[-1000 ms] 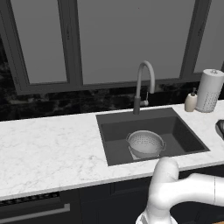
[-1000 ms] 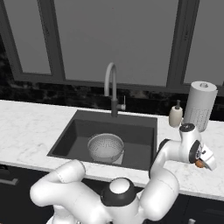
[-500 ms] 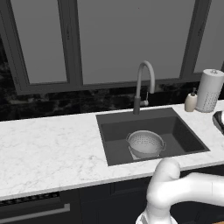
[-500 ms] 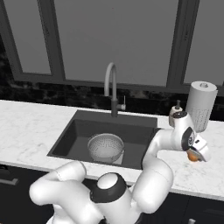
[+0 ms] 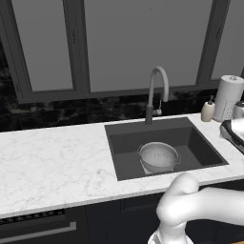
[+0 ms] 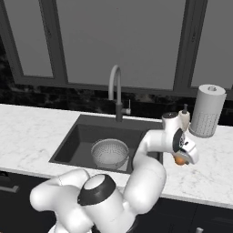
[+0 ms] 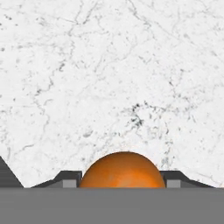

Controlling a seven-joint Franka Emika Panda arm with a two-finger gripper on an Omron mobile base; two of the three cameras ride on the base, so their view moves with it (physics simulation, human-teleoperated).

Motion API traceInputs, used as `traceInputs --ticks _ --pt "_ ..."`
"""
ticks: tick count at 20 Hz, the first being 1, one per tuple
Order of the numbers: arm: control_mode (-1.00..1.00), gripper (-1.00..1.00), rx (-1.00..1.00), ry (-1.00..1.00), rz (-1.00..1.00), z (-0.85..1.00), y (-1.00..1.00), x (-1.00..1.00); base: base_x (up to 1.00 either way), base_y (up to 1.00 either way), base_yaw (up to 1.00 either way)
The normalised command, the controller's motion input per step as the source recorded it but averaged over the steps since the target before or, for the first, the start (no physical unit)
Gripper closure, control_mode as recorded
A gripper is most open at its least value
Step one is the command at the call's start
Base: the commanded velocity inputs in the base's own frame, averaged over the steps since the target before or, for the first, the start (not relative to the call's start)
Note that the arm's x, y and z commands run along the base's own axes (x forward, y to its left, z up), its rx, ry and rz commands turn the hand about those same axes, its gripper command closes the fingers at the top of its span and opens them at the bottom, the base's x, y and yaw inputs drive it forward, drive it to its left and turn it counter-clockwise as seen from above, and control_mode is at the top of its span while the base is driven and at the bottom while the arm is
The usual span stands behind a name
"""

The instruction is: Put the colander in the sink, put the tangerine in the colander, and turn on the sink faucet and pour water over the colander.

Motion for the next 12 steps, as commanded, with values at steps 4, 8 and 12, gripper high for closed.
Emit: traceInputs --ticks 4,8,12 --pt "-1.0 1.0 0.1 0.06 0.1 0.33 0.61 0.0 0.0 0.0 0.0" --pt "-1.0 1.0 0.03 0.05 0.08 0.41 0.69 0.0 0.0 0.0 0.0" --pt "-1.0 1.0 0.01 0.04 0.08 0.37 0.77 0.0 0.0 0.0 0.0"
